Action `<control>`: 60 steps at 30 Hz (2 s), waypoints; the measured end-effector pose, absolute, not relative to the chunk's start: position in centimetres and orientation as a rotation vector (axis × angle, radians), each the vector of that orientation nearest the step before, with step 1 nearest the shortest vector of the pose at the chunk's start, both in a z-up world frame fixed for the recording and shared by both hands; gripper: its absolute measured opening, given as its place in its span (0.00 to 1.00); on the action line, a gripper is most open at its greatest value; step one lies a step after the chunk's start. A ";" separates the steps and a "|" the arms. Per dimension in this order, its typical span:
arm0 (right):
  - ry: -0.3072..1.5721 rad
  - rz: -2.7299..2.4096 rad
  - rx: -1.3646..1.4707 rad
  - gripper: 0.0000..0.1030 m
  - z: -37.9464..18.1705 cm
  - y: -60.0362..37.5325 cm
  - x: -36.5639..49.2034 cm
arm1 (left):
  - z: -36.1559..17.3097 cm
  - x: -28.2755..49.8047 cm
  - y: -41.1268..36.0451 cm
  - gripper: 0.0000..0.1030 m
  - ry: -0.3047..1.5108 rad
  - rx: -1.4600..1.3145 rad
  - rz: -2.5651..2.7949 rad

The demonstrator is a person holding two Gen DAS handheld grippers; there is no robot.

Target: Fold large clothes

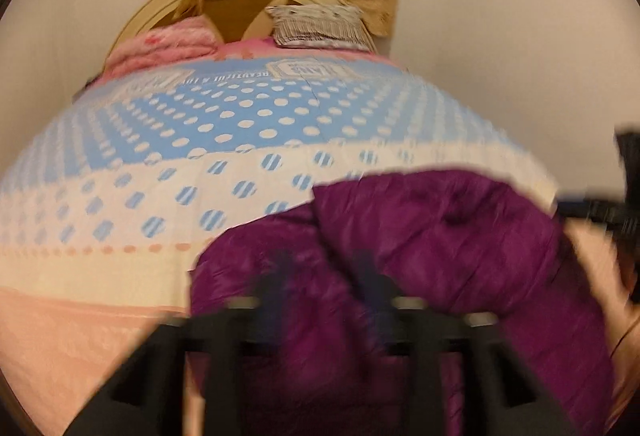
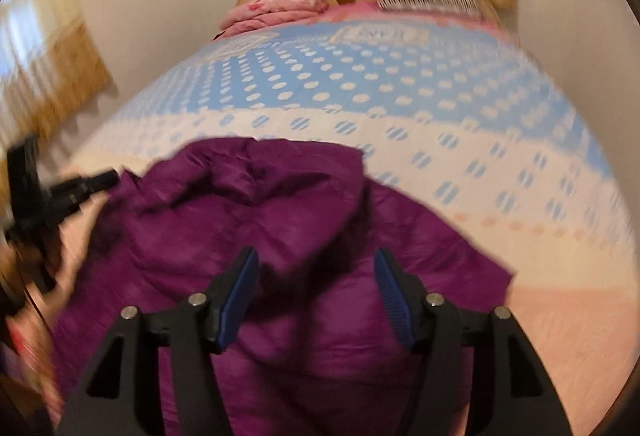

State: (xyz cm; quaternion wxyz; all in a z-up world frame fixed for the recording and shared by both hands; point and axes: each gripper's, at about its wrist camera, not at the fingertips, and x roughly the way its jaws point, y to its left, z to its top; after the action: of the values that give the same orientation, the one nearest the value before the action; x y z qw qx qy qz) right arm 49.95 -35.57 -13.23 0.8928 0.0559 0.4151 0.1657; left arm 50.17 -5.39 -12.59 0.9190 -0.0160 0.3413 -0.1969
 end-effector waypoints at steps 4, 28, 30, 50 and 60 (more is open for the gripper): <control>0.977 0.293 0.197 0.59 -14.9 -33.3 51.7 | -11.2 50.5 -7.9 0.81 0.670 -0.120 -0.445; 1.023 0.306 0.027 0.39 -15.4 -32.4 44.4 | -10.9 49.8 -10.5 0.81 0.740 0.006 -0.274; 0.994 0.273 0.023 0.50 -13.6 -32.8 44.0 | -10.6 50.7 -10.7 0.81 0.725 0.007 -0.242; 0.854 0.095 0.107 0.46 -20.6 -30.2 51.3 | -19.9 54.4 -13.3 0.82 0.890 -0.018 -0.198; 0.837 0.069 0.077 0.47 -21.0 -29.2 51.4 | -20.4 54.5 -13.9 0.86 0.900 -0.004 -0.190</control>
State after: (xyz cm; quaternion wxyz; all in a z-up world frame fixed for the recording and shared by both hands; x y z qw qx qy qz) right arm 51.35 -29.19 -20.99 0.9124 0.0373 0.4061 0.0336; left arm 54.54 -13.94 -20.37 0.8962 -0.0020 0.4342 -0.0915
